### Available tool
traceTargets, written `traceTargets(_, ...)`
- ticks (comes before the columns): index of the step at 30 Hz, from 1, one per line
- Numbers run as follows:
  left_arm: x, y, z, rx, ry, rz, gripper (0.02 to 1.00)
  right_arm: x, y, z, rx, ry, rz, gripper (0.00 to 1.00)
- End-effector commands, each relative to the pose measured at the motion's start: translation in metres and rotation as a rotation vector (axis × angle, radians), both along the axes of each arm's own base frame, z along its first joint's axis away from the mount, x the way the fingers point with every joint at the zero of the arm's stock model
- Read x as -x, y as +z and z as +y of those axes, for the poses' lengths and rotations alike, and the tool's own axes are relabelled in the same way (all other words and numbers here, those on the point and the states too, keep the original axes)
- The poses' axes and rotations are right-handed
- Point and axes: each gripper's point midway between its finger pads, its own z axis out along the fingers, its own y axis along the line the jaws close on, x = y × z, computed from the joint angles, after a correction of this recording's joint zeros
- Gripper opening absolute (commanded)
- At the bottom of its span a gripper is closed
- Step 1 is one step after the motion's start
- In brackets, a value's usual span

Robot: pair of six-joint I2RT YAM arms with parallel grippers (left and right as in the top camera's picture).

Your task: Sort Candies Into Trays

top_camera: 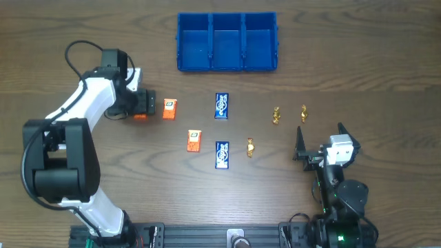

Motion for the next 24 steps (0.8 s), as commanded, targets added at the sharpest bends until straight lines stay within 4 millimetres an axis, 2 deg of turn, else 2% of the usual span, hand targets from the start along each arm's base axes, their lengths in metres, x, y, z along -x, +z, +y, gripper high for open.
traceTargets(1,-0.0004,-0.0060,0.0051,-0.028,-0.004,0.011,0.871,0.0003,-0.0018,-0.0014,0.013,-0.005,0.007,0.998)
traceTargets(24,-0.0017,-0.0095,0.0048,-0.026,0.002,0.012,0.730,0.0002,-0.0017,-0.0014,0.013,-0.005,0.007,0.996)
